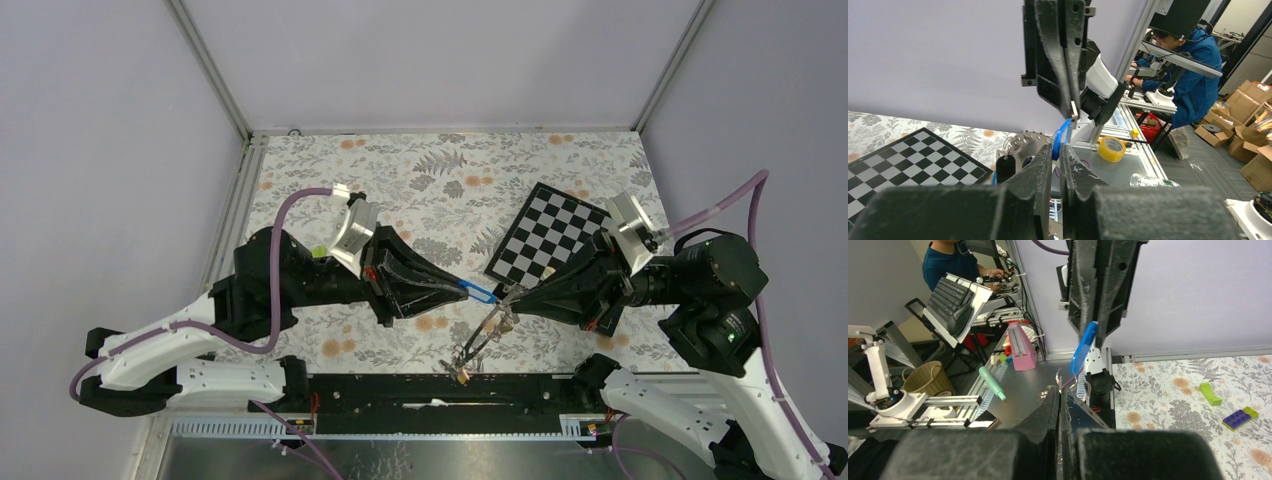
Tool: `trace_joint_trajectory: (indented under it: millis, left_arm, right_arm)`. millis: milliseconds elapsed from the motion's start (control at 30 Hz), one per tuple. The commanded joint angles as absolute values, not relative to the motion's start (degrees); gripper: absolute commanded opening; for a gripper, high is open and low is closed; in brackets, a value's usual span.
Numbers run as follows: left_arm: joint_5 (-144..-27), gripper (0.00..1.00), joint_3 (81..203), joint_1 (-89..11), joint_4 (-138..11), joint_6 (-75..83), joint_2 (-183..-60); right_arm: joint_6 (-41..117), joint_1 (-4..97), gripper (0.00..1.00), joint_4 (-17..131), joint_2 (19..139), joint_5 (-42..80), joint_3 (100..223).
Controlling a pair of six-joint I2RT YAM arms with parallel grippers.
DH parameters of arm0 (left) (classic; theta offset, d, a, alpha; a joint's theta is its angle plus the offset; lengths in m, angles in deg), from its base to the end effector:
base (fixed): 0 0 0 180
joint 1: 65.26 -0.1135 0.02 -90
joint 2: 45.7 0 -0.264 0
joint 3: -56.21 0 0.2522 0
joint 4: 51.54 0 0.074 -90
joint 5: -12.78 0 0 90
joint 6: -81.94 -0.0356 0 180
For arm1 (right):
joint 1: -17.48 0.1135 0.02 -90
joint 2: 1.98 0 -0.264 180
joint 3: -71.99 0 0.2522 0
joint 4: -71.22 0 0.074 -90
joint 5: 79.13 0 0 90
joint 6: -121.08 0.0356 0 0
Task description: Remove the keys from the keyring
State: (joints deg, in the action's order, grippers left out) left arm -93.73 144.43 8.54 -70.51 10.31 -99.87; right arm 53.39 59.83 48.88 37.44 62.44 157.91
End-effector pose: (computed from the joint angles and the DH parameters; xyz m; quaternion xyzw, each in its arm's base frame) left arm 0.0402 -0.1745 0.4969 0.3808 0.4798 -0.6265 0.4819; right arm 0.0384 0.0727 0.5034 -0.4447 0.4184 0.6040 0.5123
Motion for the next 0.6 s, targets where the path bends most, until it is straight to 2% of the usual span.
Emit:
trace_joint_trajectory:
  millis: [0, 367, 567]
  left_arm:
    - [-91.69, 0.13, 144.27, 7.34, -65.53, 8.98, -98.38]
    - [-92.46, 0.23, 143.18, 7.34, -63.75, 8.99, -98.46]
    - [-96.32, 0.34, 142.54, 7.34, -61.41, 9.51, -99.89]
  right_arm:
    - [54.98, 59.97, 0.00, 50.90, 36.39, 66.57, 162.63]
    - [56.63, 60.08, 0.00, 50.06, 37.57, 67.82, 166.02]
    - [56.52, 60.04, 0.00, 49.82, 38.61, 70.72, 166.04]
